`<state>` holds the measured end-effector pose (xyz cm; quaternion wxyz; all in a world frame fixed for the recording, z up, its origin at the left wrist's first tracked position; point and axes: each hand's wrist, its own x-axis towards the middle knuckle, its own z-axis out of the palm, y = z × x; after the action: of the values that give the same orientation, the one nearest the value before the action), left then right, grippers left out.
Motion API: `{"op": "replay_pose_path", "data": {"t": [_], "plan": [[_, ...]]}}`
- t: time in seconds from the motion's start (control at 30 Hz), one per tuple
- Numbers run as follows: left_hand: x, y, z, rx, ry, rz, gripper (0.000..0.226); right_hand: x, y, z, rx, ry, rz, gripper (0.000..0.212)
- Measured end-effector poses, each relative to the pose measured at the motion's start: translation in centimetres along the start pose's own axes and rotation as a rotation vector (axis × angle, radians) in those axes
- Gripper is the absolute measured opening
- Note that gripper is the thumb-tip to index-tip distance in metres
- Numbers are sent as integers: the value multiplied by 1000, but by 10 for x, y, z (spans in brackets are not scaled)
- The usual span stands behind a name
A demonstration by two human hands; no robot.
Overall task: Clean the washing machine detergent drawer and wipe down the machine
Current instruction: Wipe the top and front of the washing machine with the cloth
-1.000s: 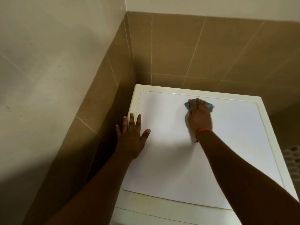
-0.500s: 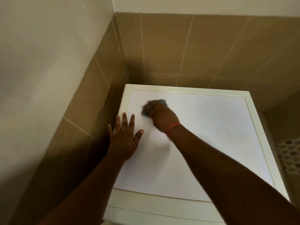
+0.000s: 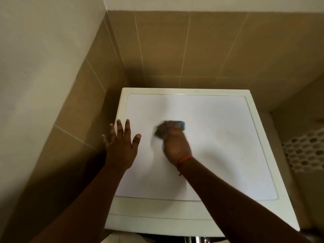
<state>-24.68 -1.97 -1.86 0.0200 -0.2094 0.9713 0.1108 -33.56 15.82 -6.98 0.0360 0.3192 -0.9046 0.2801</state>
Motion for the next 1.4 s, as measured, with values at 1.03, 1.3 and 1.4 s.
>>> {"op": "replay_pose_path", "data": {"t": [1.03,1.3,1.4], "plan": [[-148,3,-11,-56,-57,-308,76,-26,-58,16,7,-368,-420,48],[-163,28,-9,-128,-46,-335,77,-138,-35,-20,36,-261,-427,47],[-160,47,-7,-137,-42,-308,76,-161,-12,-46,44,-110,-35,53]]}}
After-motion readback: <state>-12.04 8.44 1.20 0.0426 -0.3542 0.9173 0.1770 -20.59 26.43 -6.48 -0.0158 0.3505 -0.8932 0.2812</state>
